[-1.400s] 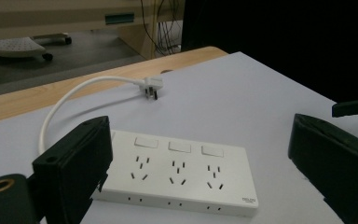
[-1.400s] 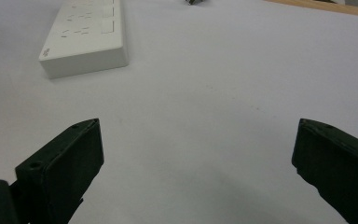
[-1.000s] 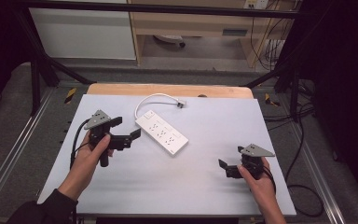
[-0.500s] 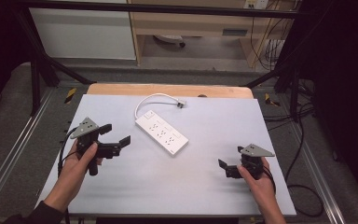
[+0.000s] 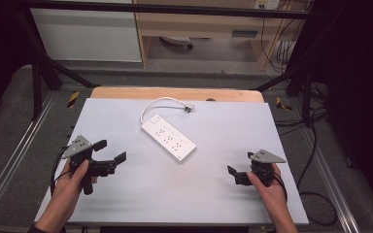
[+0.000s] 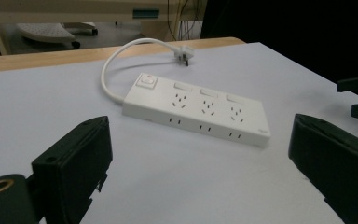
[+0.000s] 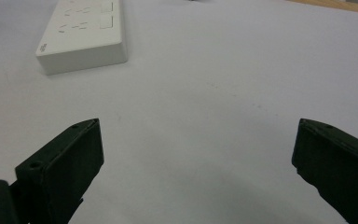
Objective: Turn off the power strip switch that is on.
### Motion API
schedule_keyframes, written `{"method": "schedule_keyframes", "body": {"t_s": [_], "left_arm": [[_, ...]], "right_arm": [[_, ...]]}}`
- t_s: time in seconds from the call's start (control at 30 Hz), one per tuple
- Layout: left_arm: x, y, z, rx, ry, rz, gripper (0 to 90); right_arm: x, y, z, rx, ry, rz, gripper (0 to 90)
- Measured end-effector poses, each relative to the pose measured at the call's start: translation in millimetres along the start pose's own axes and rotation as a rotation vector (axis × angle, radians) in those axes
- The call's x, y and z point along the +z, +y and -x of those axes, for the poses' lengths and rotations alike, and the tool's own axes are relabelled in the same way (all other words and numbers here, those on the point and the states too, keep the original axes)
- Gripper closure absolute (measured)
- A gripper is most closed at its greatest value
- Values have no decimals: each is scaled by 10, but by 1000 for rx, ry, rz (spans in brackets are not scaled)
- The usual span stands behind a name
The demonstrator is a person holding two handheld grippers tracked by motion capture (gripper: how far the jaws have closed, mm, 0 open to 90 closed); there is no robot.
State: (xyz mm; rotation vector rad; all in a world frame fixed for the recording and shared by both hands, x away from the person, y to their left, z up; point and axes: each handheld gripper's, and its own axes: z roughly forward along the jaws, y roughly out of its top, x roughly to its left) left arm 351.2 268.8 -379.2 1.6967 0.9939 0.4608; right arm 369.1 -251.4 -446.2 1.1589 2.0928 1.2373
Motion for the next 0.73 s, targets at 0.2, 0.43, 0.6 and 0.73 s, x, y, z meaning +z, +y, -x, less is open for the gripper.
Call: {"method": "schedule_keyframes", "body": {"t_s": [0.2,0.43,0.6,0.73], "left_arm": [[-40,-196,-30,-21,13,-32,65],[-65,-394,0,-32,8,-59,75],[-49,-524,102,12,11,-123,77],[-38,-519,156,42,17,-127,76]], "right_arm": [[3,-2,3,-3,-3,-4,25],[23,-17,16,-3,-20,-21,26],[74,-50,37,20,-56,-72,27],[153,-78,69,36,-115,-144,26]]}}
